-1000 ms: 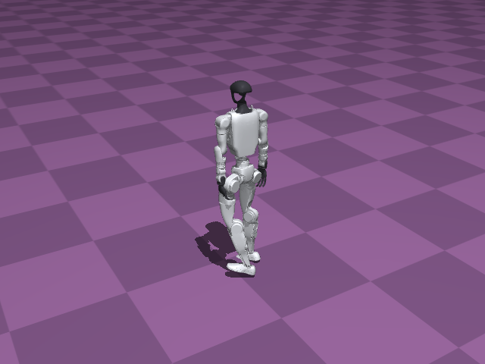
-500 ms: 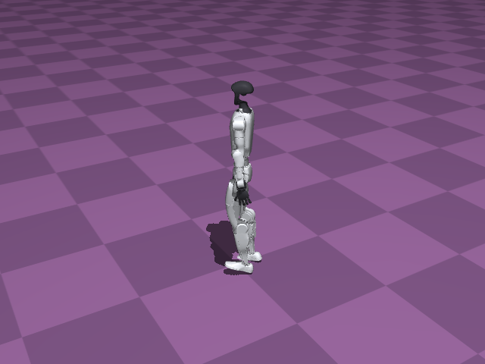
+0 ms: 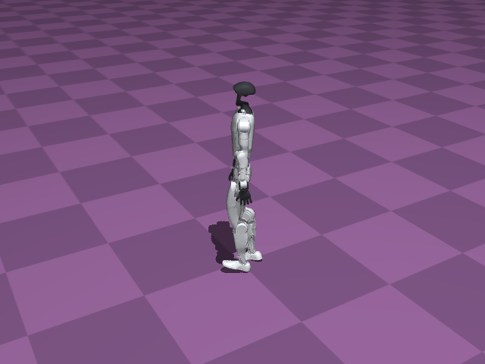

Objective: In place motions

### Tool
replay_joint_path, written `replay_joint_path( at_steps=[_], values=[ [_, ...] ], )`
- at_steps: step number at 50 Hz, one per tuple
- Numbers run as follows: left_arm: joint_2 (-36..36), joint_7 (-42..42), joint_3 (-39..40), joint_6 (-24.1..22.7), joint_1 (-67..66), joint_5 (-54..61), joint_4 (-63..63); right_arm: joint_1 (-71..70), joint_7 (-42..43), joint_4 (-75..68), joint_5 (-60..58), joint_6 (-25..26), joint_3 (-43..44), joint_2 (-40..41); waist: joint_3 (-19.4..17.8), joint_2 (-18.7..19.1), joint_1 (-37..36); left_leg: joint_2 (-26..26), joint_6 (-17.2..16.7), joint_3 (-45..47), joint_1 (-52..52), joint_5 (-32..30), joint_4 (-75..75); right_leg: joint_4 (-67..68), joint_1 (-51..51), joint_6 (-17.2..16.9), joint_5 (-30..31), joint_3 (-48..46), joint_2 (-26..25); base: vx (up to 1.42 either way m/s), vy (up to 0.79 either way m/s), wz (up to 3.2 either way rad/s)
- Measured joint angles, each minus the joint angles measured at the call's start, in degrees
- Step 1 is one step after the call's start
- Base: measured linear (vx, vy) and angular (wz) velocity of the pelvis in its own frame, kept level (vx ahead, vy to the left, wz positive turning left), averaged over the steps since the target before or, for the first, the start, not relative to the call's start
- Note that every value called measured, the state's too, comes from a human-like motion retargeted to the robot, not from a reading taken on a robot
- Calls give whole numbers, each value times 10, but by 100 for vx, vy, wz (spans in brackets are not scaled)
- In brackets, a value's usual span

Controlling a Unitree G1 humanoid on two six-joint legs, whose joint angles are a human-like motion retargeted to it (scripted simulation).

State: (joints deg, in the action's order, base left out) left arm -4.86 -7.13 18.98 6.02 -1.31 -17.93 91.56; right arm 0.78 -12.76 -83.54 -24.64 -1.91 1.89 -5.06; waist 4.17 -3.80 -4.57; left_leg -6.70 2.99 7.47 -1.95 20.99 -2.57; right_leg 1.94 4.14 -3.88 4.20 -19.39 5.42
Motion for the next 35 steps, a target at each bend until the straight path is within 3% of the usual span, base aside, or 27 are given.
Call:
replay_joint_path(
  at_steps=[35],
  values=[
    [-6,-7,-9,-1,6,-6,1,2,4,-28,-8,5,-7,-8,3,6,47,27,-6,66,9,35,-30,15,-30,12,18,63,-13,-2,1,-12]
  ],
)
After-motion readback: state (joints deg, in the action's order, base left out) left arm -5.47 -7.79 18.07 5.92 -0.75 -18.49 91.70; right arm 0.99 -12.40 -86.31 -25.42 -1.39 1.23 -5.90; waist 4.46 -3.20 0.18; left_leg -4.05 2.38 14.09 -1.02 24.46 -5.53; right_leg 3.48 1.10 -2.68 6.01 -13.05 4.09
